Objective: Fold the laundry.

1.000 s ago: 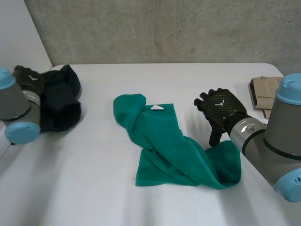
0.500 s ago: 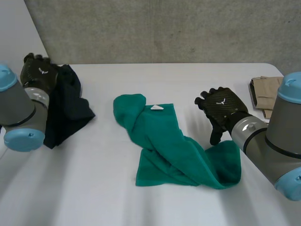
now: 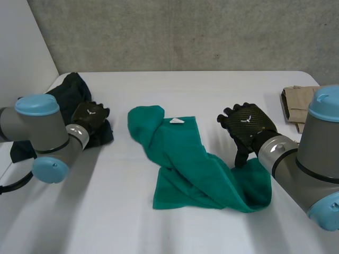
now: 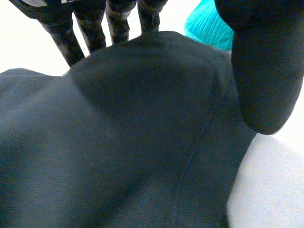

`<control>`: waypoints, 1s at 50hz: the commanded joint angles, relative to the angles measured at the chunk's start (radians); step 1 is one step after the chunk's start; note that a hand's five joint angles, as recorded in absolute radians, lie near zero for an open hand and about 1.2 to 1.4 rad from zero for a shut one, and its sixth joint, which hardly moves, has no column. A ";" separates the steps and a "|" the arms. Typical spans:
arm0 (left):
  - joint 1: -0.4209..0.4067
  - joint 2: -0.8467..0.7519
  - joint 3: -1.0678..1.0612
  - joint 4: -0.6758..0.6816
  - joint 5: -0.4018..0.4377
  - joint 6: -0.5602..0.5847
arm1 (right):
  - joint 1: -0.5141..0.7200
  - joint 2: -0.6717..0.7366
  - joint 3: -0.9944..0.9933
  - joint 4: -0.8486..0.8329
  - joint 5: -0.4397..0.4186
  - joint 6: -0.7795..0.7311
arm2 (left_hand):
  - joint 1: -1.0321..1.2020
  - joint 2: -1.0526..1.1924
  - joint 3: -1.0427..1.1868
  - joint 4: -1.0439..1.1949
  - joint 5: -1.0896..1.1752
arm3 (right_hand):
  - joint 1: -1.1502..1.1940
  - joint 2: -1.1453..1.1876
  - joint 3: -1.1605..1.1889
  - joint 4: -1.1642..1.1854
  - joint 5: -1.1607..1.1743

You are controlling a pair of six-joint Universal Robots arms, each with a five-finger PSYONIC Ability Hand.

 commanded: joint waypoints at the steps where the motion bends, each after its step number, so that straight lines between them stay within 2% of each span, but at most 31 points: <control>1: 0.028 -0.037 0.070 0.009 -0.041 0.005 | -0.004 0.000 0.004 0.000 0.000 -0.001 | 1.017 1.018 1.022 1.018 1.017 | -0.031 -0.046 -0.041 -0.061 -0.071; 6: 0.072 -0.015 0.070 0.038 -0.211 0.052 | -0.003 -0.001 0.002 -0.002 0.000 -0.001 | 1.017 1.018 1.022 1.018 1.018 | -0.031 -0.046 -0.041 -0.061 -0.071; 8: 0.084 -0.008 0.065 0.049 -0.274 0.144 | -0.003 0.000 0.002 -0.002 0.000 -0.003 | 1.017 1.018 1.022 1.018 1.018 | -0.031 -0.046 -0.041 -0.061 -0.071; 14: 0.202 0.035 -0.019 0.101 -0.291 0.485 | -0.001 -0.001 -0.004 -0.002 -0.003 -0.004 | 1.017 1.018 1.022 1.018 1.018 | -0.031 -0.046 -0.041 -0.061 -0.071; 18: 0.242 0.041 -0.064 0.150 -0.293 0.568 | 0.000 -0.001 -0.006 -0.002 -0.003 -0.006 | 1.017 1.018 1.022 1.018 1.018 | -0.031 -0.046 -0.041 -0.061 -0.071; 21: 0.244 0.040 -0.076 0.160 -0.293 0.562 | 0.002 0.000 -0.007 -0.002 -0.003 -0.006 | 0.982 0.984 0.988 0.983 0.983 | -0.031 -0.046 -0.041 -0.061 -0.071; 22: 0.246 0.038 -0.079 0.160 -0.291 0.557 | 0.002 -0.001 -0.007 -0.002 -0.003 -0.006 | 0.656 0.658 0.662 0.657 0.657 | -0.031 -0.046 -0.041 -0.061 -0.071; 24: 0.236 0.037 -0.084 0.161 -0.290 0.553 | 0.002 -0.001 -0.007 0.000 -0.001 -0.004 | 0.311 0.313 0.317 0.312 0.312 | -0.031 -0.046 -0.041 -0.061 -0.071; 26: 0.227 0.043 -0.096 0.164 -0.294 0.548 | 0.002 -0.001 -0.007 0.000 -0.001 -0.004 | 0.096 0.098 0.102 0.097 0.097 | -0.031 -0.046 -0.041 -0.061 -0.071; 30: 0.195 0.078 -0.122 0.169 -0.296 0.521 | 0.000 -0.001 -0.007 0.000 -0.001 -0.004 | -0.110 -0.108 -0.104 -0.109 -0.109 | -0.031 -0.046 -0.041 -0.061 -0.071; 33: 0.164 0.135 -0.139 0.167 -0.294 0.467 | -0.003 -0.001 -0.007 0.000 -0.003 -0.004 | -0.119 -0.117 -0.114 -0.118 -0.118 | -0.031 -0.046 -0.041 -0.061 -0.071; 38: 0.080 0.260 -0.182 0.155 -0.291 0.291 | -0.007 -0.003 -0.009 0.000 -0.003 -0.003 | -0.122 -0.120 -0.117 -0.121 -0.121 | -0.031 -0.046 -0.041 -0.061 -0.071; 40: 0.057 0.299 -0.196 0.146 -0.290 0.254 | -0.009 -0.004 -0.013 0.000 -0.003 -0.003 | -0.125 -0.123 -0.120 -0.124 -0.124 | -0.031 -0.046 -0.041 -0.061 -0.071; 45: -0.055 0.380 -0.232 0.080 -0.227 0.176 | -0.012 -0.009 -0.021 0.003 -0.006 -0.003 | -0.125 -0.123 -0.120 -0.124 -0.124 | -0.031 -0.046 -0.041 -0.061 -0.071; 50: -0.156 0.391 -0.234 0.020 -0.176 0.099 | -0.014 -0.014 -0.033 0.009 -0.005 -0.001 | -0.125 -0.123 -0.120 -0.124 -0.124 | -0.031 -0.046 -0.041 -0.061 -0.071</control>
